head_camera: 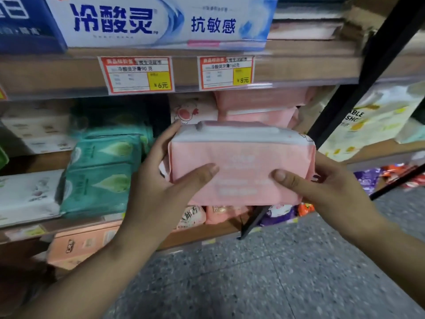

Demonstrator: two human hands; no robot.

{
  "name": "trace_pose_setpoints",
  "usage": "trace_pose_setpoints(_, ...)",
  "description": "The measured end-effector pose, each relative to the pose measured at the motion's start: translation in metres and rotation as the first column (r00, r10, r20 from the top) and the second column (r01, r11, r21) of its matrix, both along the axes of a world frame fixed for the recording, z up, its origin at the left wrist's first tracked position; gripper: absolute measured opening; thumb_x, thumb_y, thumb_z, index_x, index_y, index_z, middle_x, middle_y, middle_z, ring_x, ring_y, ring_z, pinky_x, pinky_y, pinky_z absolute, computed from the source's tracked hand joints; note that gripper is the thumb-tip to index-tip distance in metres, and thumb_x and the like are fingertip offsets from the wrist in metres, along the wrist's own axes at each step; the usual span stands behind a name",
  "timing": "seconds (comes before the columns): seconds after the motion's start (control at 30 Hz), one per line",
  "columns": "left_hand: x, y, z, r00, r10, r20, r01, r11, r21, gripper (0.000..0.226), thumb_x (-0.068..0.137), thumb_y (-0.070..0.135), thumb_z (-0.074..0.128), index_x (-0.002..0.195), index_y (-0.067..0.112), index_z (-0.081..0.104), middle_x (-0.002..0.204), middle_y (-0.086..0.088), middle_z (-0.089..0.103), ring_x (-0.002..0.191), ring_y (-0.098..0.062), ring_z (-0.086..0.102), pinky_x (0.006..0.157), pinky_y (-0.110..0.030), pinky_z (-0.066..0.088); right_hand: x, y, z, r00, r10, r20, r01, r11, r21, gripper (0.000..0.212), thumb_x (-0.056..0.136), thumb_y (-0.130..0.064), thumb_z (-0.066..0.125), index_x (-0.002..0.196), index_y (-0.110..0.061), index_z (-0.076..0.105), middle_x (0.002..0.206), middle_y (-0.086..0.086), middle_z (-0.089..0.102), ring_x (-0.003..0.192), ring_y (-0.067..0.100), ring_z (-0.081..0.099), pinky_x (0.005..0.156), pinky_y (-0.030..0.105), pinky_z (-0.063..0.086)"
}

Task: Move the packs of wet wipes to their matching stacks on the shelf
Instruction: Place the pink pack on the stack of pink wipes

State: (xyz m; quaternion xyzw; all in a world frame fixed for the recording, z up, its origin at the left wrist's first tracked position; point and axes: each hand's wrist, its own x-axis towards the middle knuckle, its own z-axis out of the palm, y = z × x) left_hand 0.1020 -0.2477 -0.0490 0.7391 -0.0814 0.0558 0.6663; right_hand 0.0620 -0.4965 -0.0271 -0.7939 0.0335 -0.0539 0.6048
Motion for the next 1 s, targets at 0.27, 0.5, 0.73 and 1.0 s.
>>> trace_pose_setpoints(0.27, 0.034, -0.049, -0.020, 0.994, -0.095, 0.052, 0.093, 0.995, 0.040, 0.077, 0.081, 0.007, 0.078, 0.145, 0.026, 0.039, 0.133, 0.025, 0.046, 0.112, 0.022, 0.046, 0.087, 0.002, 0.036, 0.031, -0.036, -0.031, 0.996, -0.075, 0.038, 0.078, 0.993, -0.085, 0.035, 0.080, -0.027, 0.075, 0.115, -0.027, 0.068, 0.097, -0.023, 0.077, 0.089, 0.000, 0.071, 0.072, 0.015, 0.056)
trace_pose_setpoints(0.5, 0.054, -0.066, -0.042, 0.990, -0.123, 0.072, 0.115, 0.988, 0.104, 0.084, 0.085, 0.005, 0.072, 0.153, 0.021, 0.026, 0.147, 0.011, 0.034, 0.119, 0.030, 0.031, 0.095, 0.003, 0.028, 0.046, -0.045, -0.062, 0.985, -0.155, 0.077, 0.165, 0.977, -0.133, 0.051, 0.083, -0.030, 0.077, 0.131, -0.022, 0.060, 0.109, -0.015, 0.073, 0.096, 0.002, 0.069, 0.083, 0.030, 0.059)
trace_pose_setpoints(0.73, 0.063, -0.072, -0.057, 0.980, -0.177, 0.094, 0.162, 0.975, 0.153, 0.082, 0.088, -0.006, 0.062, 0.156, 0.014, 0.019, 0.161, 0.002, 0.021, 0.132, 0.024, 0.021, 0.094, 0.006, 0.024, 0.050, -0.048, -0.078, 0.975, -0.189, 0.120, 0.210, 0.958, -0.196, 0.054, 0.088, -0.033, 0.072, 0.138, -0.032, 0.052, 0.118, -0.013, 0.069, 0.108, 0.012, 0.065, 0.092, 0.040, 0.056)
trace_pose_setpoints(1.0, 0.067, -0.071, -0.068, 0.971, -0.171, 0.169, 0.126, 0.961, 0.248, 0.081, 0.088, 0.002, 0.070, 0.154, 0.012, 0.024, 0.166, 0.000, 0.012, 0.127, 0.031, 0.020, 0.098, 0.004, 0.023, 0.055, -0.051, -0.087, 0.939, -0.286, 0.192, 0.338, 0.871, -0.357, 0.059, 0.085, -0.037, 0.074, 0.139, -0.027, 0.051, 0.098, -0.020, 0.066, 0.081, -0.008, 0.059, 0.067, 0.008, 0.047)
